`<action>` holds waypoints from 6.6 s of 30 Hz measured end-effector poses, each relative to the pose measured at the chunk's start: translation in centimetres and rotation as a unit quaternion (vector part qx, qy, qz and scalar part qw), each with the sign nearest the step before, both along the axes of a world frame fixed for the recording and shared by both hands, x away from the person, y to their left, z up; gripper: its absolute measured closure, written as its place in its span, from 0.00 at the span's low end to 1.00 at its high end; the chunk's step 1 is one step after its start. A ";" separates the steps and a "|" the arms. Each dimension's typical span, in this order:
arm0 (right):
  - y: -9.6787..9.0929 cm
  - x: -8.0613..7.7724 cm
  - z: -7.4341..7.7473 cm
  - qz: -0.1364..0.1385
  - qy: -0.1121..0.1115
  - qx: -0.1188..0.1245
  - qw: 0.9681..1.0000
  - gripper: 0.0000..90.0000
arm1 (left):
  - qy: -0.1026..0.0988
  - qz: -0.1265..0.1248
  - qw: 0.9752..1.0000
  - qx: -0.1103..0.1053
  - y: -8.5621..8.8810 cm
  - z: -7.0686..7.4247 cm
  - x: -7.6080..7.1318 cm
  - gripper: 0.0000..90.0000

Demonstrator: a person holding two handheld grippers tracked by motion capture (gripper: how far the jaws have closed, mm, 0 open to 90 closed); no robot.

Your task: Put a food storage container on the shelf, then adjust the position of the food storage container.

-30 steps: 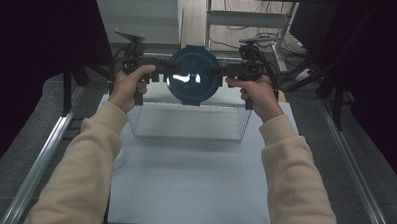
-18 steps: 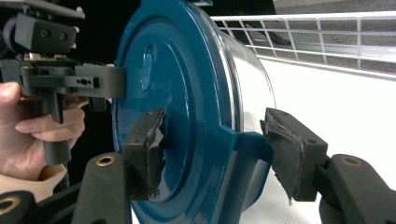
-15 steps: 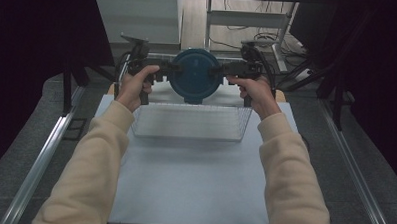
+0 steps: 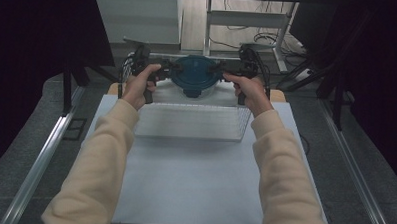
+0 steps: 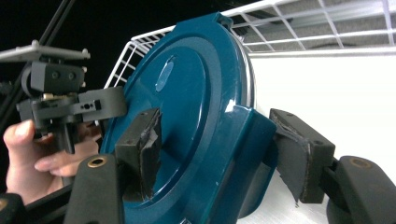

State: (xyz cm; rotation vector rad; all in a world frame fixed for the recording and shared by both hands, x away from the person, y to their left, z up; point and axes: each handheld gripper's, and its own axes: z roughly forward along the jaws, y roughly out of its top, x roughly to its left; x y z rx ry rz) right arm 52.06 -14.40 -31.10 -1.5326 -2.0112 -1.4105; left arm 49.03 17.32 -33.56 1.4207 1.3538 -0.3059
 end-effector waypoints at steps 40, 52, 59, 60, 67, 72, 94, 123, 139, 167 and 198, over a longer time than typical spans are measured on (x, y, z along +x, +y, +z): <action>-3.4 -17.2 -1.8 0.027 -0.261 -0.113 0.958 0.19 | -0.218 -0.042 0.953 0.205 -0.8 -2.2 -18.8 0.24; -5.6 -21.7 -6.9 0.073 -0.244 -0.149 0.955 0.22 | -0.175 -0.062 0.946 0.265 -0.3 -8.2 -23.6 0.24; -7.0 -23.2 -9.6 0.068 -0.218 -0.165 0.959 0.22 | -0.147 -0.063 0.951 0.263 0.4 -10.4 -24.8 0.24; -7.1 -23.3 -9.9 0.069 -0.213 -0.168 0.960 0.22 | -0.145 -0.065 0.953 0.259 0.4 -10.6 -24.8 0.24; -7.0 -23.7 -12.6 0.080 -0.186 -0.183 0.962 0.23 | -0.129 -0.077 0.950 0.273 0.0 -12.4 -25.3 0.24; -6.5 -23.7 -13.2 0.088 -0.183 -0.198 0.959 0.23 | -0.117 -0.082 0.949 0.280 0.1 -13.3 -25.1 0.24; -7.4 -23.3 -13.8 0.085 -0.168 -0.196 0.962 0.25 | -0.131 -0.054 0.950 0.278 1.9 -11.2 -25.7 0.26; -8.1 -23.1 -13.5 0.082 -0.152 -0.172 0.970 0.25 | -0.062 0.051 0.933 0.351 14.9 -8.7 -17.3 0.39; -8.3 -23.0 -13.7 0.080 -0.148 -0.173 0.971 0.24 | -0.005 0.089 0.922 0.377 19.7 -11.2 -16.7 0.90; -8.2 -22.9 -14.0 0.080 -0.143 -0.176 0.971 0.24 | 0.076 0.083 0.939 0.324 21.5 -16.5 -16.1 1.00; -8.1 -22.9 -14.0 0.082 -0.142 -0.174 0.971 0.24 | 0.037 -0.029 0.958 0.283 12.7 -17.1 -16.3 1.00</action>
